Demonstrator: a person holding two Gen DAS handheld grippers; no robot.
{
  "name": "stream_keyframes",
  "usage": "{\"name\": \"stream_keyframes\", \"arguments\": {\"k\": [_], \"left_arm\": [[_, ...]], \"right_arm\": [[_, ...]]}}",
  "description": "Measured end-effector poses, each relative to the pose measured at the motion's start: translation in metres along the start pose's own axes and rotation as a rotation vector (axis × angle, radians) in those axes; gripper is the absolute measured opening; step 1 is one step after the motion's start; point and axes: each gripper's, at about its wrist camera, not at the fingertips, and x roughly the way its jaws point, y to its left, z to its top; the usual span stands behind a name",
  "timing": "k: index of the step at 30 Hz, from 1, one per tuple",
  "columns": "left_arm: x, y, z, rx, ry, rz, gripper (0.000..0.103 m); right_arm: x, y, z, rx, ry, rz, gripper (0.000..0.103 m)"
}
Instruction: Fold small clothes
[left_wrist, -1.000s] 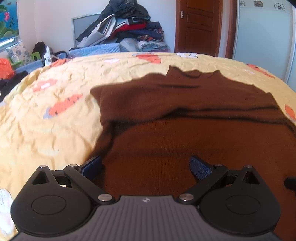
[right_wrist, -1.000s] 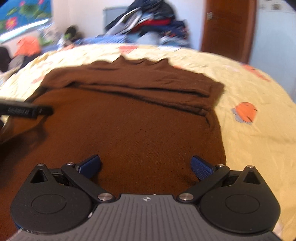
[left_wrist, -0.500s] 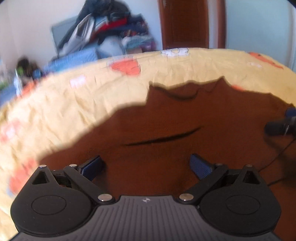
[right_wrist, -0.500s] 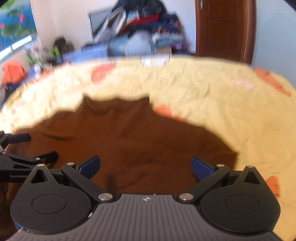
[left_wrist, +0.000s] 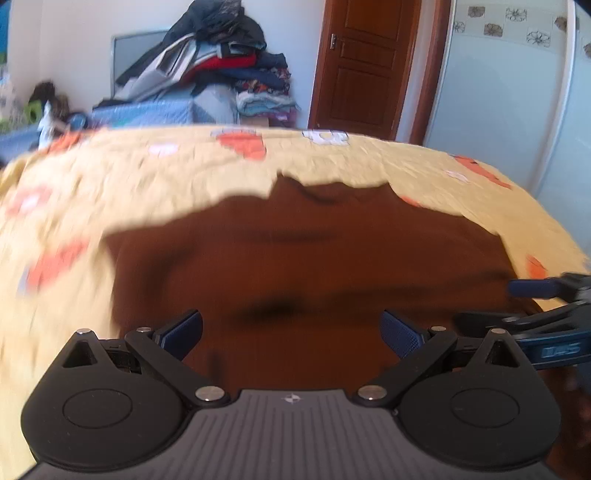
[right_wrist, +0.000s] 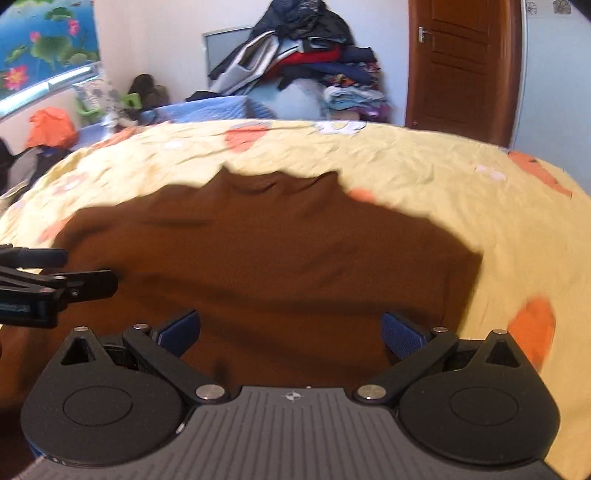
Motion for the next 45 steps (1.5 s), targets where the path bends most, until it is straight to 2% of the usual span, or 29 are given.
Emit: {"name": "stream_keyframes", "arguments": {"k": [3, 4, 5, 6, 9, 11, 13, 14, 16, 19, 21, 23, 25, 27, 29, 31, 33, 34, 35, 36, 39, 41, 42, 44, 45], "left_arm": [[-0.008, 0.001, -0.037, -0.003, 0.103, 0.024, 0.103], [-0.012, -0.004, -0.048, 0.058, 0.065, 0.052, 0.103], [-0.017, -0.011, -0.058, 0.129, 0.046, 0.097, 0.103], [-0.023, -0.012, -0.063, 0.144, 0.023, 0.108, 0.103], [-0.042, -0.012, -0.07, 0.124, 0.069, 0.126, 0.103], [-0.056, -0.01, -0.084, 0.104, 0.081, 0.121, 0.103], [-0.067, -0.005, -0.102, 0.072, 0.034, 0.101, 0.103], [-0.071, -0.005, -0.107, 0.078, 0.023, 0.108, 0.103], [-0.076, -0.005, -0.106, 0.052, 0.049, 0.124, 0.103], [-0.087, -0.007, -0.108, 0.059, 0.077, 0.135, 0.103], [-0.092, -0.006, -0.116, 0.085, 0.073, 0.117, 0.103], [-0.099, -0.004, -0.125, 0.095, 0.044, 0.106, 0.103], [-0.106, 0.0, -0.13, 0.106, 0.044, 0.105, 0.103], [-0.118, 0.004, -0.133, 0.099, 0.055, 0.13, 0.103], [-0.132, 0.009, -0.138, 0.07, 0.054, 0.137, 0.103], [-0.139, 0.012, -0.141, 0.053, 0.054, 0.116, 0.103], [-0.138, 0.009, -0.149, 0.07, 0.092, 0.09, 0.103], [-0.141, 0.005, -0.156, 0.105, 0.054, 0.107, 0.103], [-0.144, 0.003, -0.159, 0.125, 0.041, 0.116, 0.103], [-0.147, 0.003, -0.16, 0.124, 0.05, 0.116, 0.103], [-0.161, 0.014, -0.156, 0.067, 0.068, 0.133, 0.103], [-0.172, 0.032, -0.157, -0.015, 0.07, 0.129, 0.103], [-0.175, 0.042, -0.158, -0.069, 0.087, 0.114, 0.103], [-0.178, 0.069, -0.161, -0.243, 0.139, 0.03, 0.103], [-0.183, 0.078, -0.163, -0.312, 0.12, -0.013, 0.103]], "right_arm": [[0.0, 0.016, -0.034, -0.065, 0.059, -0.021, 0.103], [-0.005, 0.023, -0.045, -0.124, 0.0, -0.048, 0.103], [-0.009, 0.023, -0.048, -0.11, -0.002, -0.042, 0.103], [-0.009, 0.018, -0.046, -0.072, 0.018, -0.038, 0.103], [-0.022, 0.018, -0.046, -0.035, 0.071, -0.061, 0.103], [-0.037, 0.023, -0.053, -0.029, 0.071, -0.039, 0.103], [-0.05, 0.033, -0.073, -0.052, 0.091, -0.022, 0.103], [-0.059, 0.042, -0.085, -0.105, 0.048, -0.05, 0.103], [-0.071, 0.041, -0.097, -0.082, 0.013, -0.032, 0.103], [-0.083, 0.043, -0.093, -0.059, 0.069, -0.05, 0.103], [-0.093, 0.049, -0.093, -0.05, 0.081, -0.024, 0.103], [-0.096, 0.06, -0.104, -0.107, 0.104, 0.003, 0.103], [-0.11, 0.067, -0.129, -0.198, 0.03, 0.014, 0.103], [-0.119, 0.053, -0.131, -0.158, 0.058, 0.052, 0.103], [-0.13, 0.05, -0.125, -0.144, 0.125, 0.017, 0.103], [-0.149, 0.054, -0.126, -0.113, 0.121, 0.03, 0.103], [-0.153, 0.063, -0.135, -0.133, 0.142, 0.076, 0.103], [-0.149, 0.066, -0.143, -0.165, 0.173, 0.081, 0.103], [-0.156, 0.072, -0.154, -0.238, 0.103, 0.068, 0.103], [-0.16, 0.07, -0.159, -0.231, 0.089, 0.08, 0.103], [-0.174, 0.052, -0.147, -0.094, 0.167, 0.116, 0.103], [-0.19, 0.03, -0.143, 0.04, 0.162, 0.136, 0.103], [-0.195, 0.016, -0.142, 0.124, 0.163, 0.161, 0.103], [-0.198, -0.015, -0.148, 0.317, 0.213, 0.231, 0.103], [-0.197, -0.029, -0.154, 0.406, 0.248, 0.273, 0.103]]}}
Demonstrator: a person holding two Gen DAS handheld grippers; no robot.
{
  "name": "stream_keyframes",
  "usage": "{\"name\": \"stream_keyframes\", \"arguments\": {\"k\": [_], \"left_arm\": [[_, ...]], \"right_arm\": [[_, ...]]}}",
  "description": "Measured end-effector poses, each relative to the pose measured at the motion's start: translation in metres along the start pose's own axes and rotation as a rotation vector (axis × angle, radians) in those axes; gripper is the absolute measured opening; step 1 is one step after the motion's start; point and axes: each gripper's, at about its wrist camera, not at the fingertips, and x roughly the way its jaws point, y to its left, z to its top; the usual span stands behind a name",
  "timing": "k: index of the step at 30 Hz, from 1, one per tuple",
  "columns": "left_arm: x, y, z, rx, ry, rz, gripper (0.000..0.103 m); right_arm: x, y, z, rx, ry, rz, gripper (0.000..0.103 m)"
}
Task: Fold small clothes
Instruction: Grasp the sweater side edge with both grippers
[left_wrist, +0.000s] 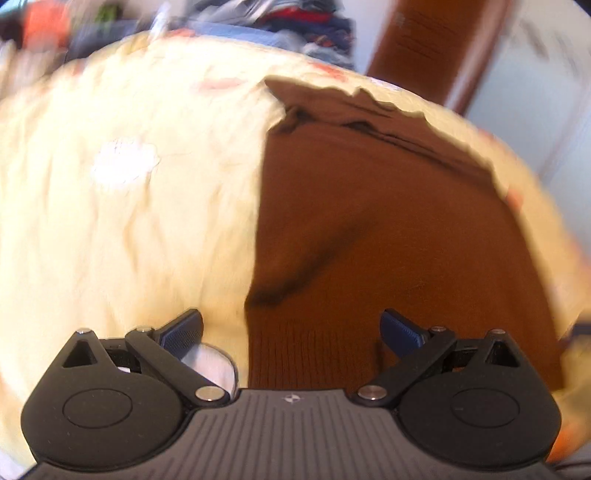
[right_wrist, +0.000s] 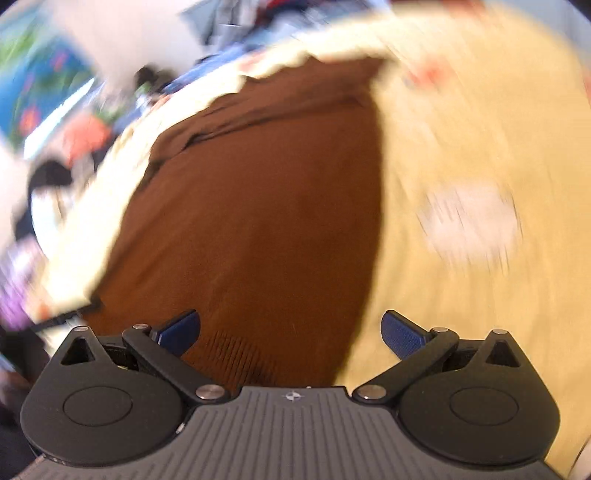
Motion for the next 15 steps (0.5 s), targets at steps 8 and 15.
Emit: {"name": "stream_keyframes", "arguments": {"k": [8, 15], "left_arm": [[0.015, 0.043, 0.006, -0.368, 0.186, -0.435, 0.097], [0.015, 0.067, 0.014, -0.436, 0.231, -0.452, 0.065]], "right_arm": [[0.018, -0.015, -0.009, 0.17, 0.191, 0.344, 0.103], [0.015, -0.019, 0.009, 0.223, 0.207, 0.364, 0.085]]}}
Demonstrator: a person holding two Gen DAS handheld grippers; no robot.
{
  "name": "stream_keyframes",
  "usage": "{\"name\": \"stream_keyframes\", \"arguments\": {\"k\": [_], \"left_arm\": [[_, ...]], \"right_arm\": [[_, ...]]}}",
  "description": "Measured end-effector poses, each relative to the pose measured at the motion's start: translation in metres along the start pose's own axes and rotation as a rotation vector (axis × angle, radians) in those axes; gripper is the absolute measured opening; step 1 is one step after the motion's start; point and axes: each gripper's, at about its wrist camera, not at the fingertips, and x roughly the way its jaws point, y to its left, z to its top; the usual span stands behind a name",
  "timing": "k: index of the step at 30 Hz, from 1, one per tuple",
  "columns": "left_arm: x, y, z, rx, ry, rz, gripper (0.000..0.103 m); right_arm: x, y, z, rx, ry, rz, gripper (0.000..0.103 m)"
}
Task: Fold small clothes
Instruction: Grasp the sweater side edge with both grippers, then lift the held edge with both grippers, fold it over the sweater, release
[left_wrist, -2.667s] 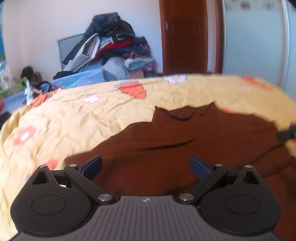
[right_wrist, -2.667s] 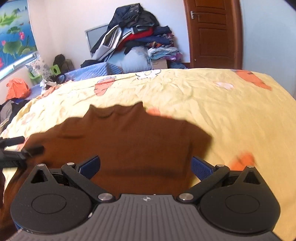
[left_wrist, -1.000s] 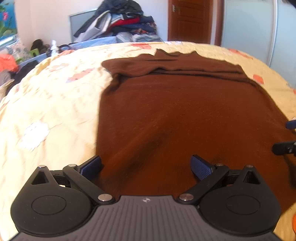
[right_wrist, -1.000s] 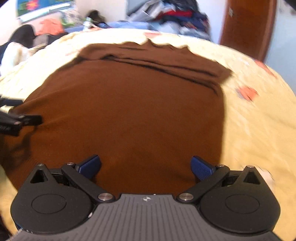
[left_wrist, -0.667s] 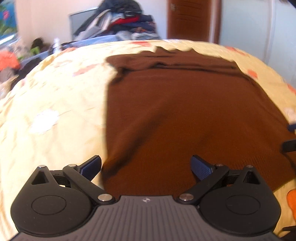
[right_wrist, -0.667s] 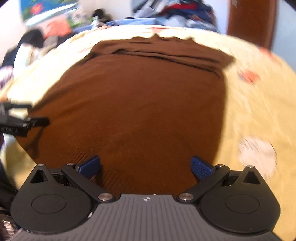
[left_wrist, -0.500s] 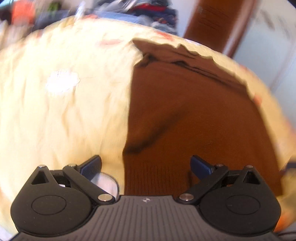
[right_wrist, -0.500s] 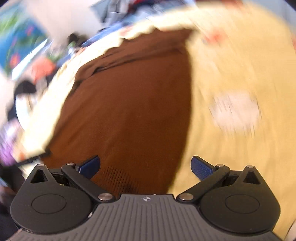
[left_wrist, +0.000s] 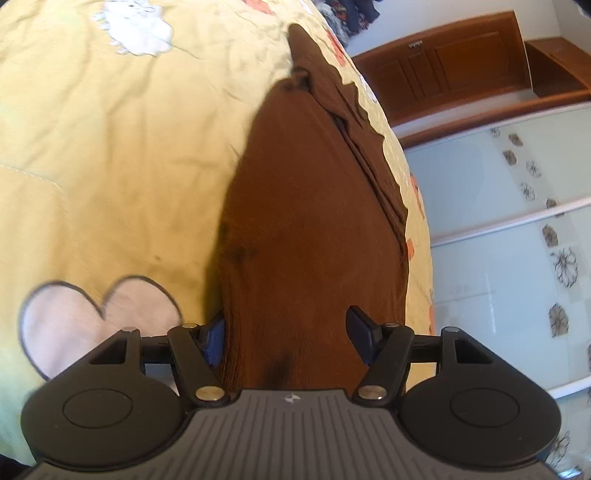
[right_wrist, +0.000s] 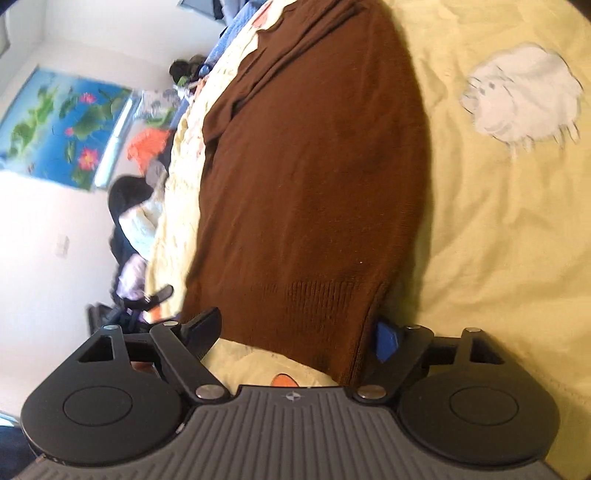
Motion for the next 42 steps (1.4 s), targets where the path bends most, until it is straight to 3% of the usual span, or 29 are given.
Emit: {"name": "stream_keyframes", "arguments": {"k": [4, 7, 8, 10, 12, 13, 14, 15, 17, 21, 26, 30, 35, 39, 42], "left_arm": [[0.004, 0.008, 0.006, -0.043, 0.025, -0.026, 0.065], [0.007, 0.006, 0.006, -0.024, 0.056, -0.042, 0.064], [0.007, 0.005, 0.007, -0.019, 0.059, -0.053, 0.061], [0.008, 0.003, 0.006, -0.007, 0.056, -0.055, 0.039], [0.01, 0.0, 0.006, 0.018, 0.054, -0.008, 0.017], [0.011, -0.001, 0.005, 0.03, 0.064, 0.035, 0.014], [0.013, -0.002, 0.005, 0.042, 0.071, 0.073, 0.013], [0.014, -0.002, 0.005, 0.051, 0.077, 0.1, 0.009], [0.014, 0.0, 0.007, 0.049, 0.081, 0.111, 0.006], [0.004, -0.011, 0.01, 0.092, 0.064, 0.093, 0.006], [0.004, -0.053, 0.035, 0.198, 0.014, 0.01, 0.006], [0.022, -0.087, 0.089, 0.25, -0.051, -0.05, 0.006], [0.08, -0.134, 0.191, 0.308, -0.127, -0.076, 0.006], [0.137, -0.163, 0.261, 0.35, -0.16, -0.005, 0.006], [0.179, -0.17, 0.293, 0.329, -0.14, 0.079, 0.005]], "right_arm": [[0.01, -0.009, 0.011, 0.065, -0.01, 0.08, 0.088], [0.018, -0.006, 0.014, 0.046, 0.011, 0.084, 0.087], [0.017, -0.006, 0.018, 0.047, 0.016, 0.084, 0.086], [0.016, -0.005, 0.022, 0.053, 0.021, 0.085, 0.082], [0.016, -0.005, 0.023, 0.053, 0.017, 0.077, 0.068], [0.017, -0.005, 0.022, 0.043, 0.017, 0.059, 0.059], [0.017, -0.006, 0.021, 0.03, 0.018, 0.036, 0.04], [0.018, -0.008, 0.021, 0.027, 0.026, 0.012, 0.028], [0.016, -0.017, 0.02, 0.043, 0.026, 0.009, 0.019], [0.009, -0.022, 0.018, 0.034, -0.003, 0.023, 0.018], [0.0, -0.01, 0.029, 0.0, -0.083, 0.15, 0.017], [0.007, 0.017, 0.089, -0.073, -0.186, 0.234, 0.017], [0.053, 0.043, 0.224, -0.085, -0.344, 0.312, 0.017], [0.108, 0.048, 0.341, -0.038, -0.422, 0.273, 0.017], [0.14, 0.045, 0.387, 0.012, -0.418, 0.22, 0.02]]}}
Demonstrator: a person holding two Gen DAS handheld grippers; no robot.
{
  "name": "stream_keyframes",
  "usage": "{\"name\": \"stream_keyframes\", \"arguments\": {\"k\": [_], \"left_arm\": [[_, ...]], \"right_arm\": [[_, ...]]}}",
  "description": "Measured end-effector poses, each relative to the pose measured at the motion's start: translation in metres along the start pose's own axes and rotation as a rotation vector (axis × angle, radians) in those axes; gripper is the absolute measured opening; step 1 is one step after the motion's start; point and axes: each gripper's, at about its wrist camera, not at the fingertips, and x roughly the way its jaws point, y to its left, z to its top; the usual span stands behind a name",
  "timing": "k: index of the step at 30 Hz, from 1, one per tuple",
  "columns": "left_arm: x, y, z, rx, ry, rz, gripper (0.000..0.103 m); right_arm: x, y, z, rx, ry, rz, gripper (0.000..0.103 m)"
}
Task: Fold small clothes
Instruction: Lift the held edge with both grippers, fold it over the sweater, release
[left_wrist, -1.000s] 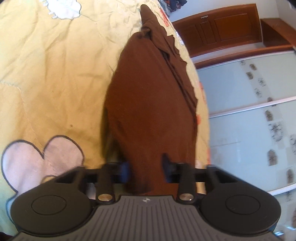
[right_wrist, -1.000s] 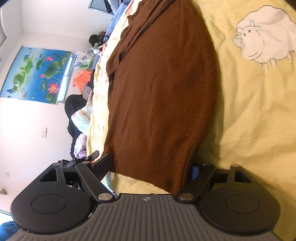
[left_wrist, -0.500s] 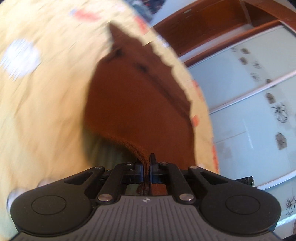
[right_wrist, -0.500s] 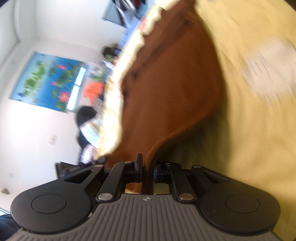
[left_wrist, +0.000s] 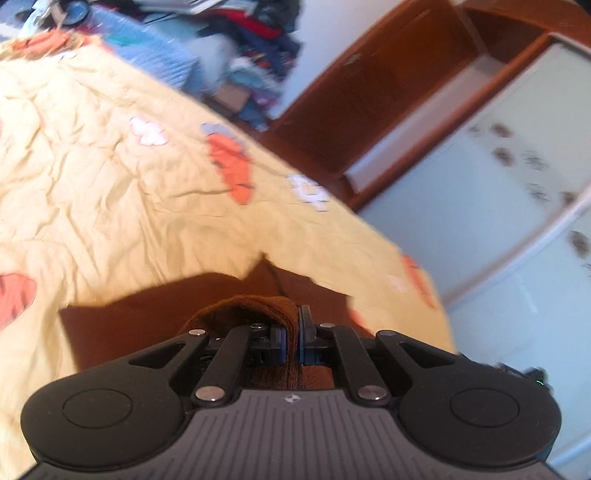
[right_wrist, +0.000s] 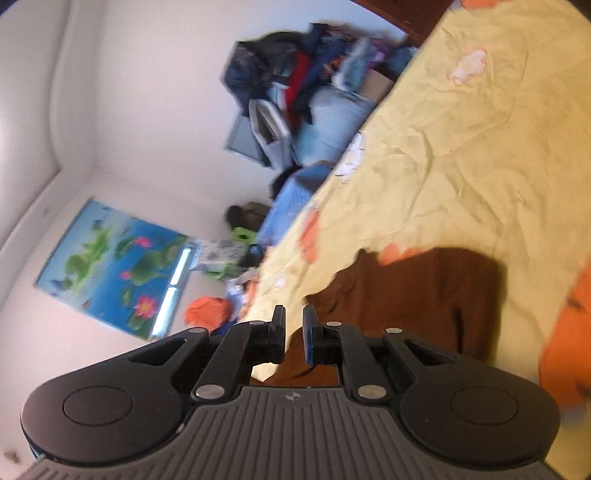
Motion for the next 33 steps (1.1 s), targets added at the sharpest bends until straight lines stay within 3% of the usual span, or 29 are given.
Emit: {"name": "stream_keyframes", "arguments": {"k": [1, 2, 3, 4, 5, 9, 11, 12, 15, 18, 21, 27, 33], "left_arm": [[0.005, 0.002, 0.002, -0.012, 0.014, -0.003, 0.005], [0.006, 0.003, -0.001, -0.008, 0.021, -0.008, 0.005], [0.003, 0.004, -0.006, 0.004, 0.024, -0.017, 0.005], [-0.004, 0.006, -0.015, 0.016, 0.029, -0.035, 0.006], [-0.013, 0.007, -0.023, 0.028, 0.034, -0.058, 0.006], [-0.072, 0.004, -0.072, 0.074, 0.025, -0.157, 0.006], [-0.115, 0.002, -0.1, 0.094, -0.008, -0.237, 0.006], [-0.135, 0.003, -0.113, 0.11, -0.039, -0.242, 0.006], [-0.18, 0.025, -0.149, 0.012, -0.066, -0.27, 0.006], [-0.187, 0.046, -0.178, -0.045, -0.017, -0.167, 0.006], [-0.185, 0.062, -0.199, -0.091, 0.037, -0.096, 0.006], [-0.185, 0.06, -0.21, -0.048, 0.059, -0.103, 0.006], [-0.184, 0.051, -0.209, -0.009, 0.056, -0.118, 0.006]], "right_arm": [[0.01, 0.003, 0.001, -0.025, 0.024, -0.009, 0.024], [0.021, 0.008, -0.005, -0.055, 0.07, -0.006, 0.041], [0.032, 0.013, -0.013, -0.095, 0.127, -0.006, 0.069], [0.043, 0.021, -0.026, -0.145, 0.177, -0.028, 0.079], [0.047, 0.024, -0.036, -0.195, 0.22, -0.071, 0.082], [0.047, 0.02, -0.066, -0.283, 0.345, -0.239, 0.081], [0.034, 0.023, -0.076, -0.273, 0.358, -0.236, 0.081], [0.023, 0.028, -0.082, -0.272, 0.347, -0.223, 0.081], [-0.002, 0.04, -0.088, -0.256, 0.315, -0.176, 0.084], [-0.01, 0.046, -0.1, -0.234, 0.302, -0.13, 0.094], [0.002, 0.043, -0.125, -0.223, 0.341, -0.157, 0.095], [0.03, 0.042, -0.14, -0.2, 0.44, -0.134, 0.095], [0.068, 0.062, -0.146, -0.336, 0.542, -0.17, 0.095]]}}
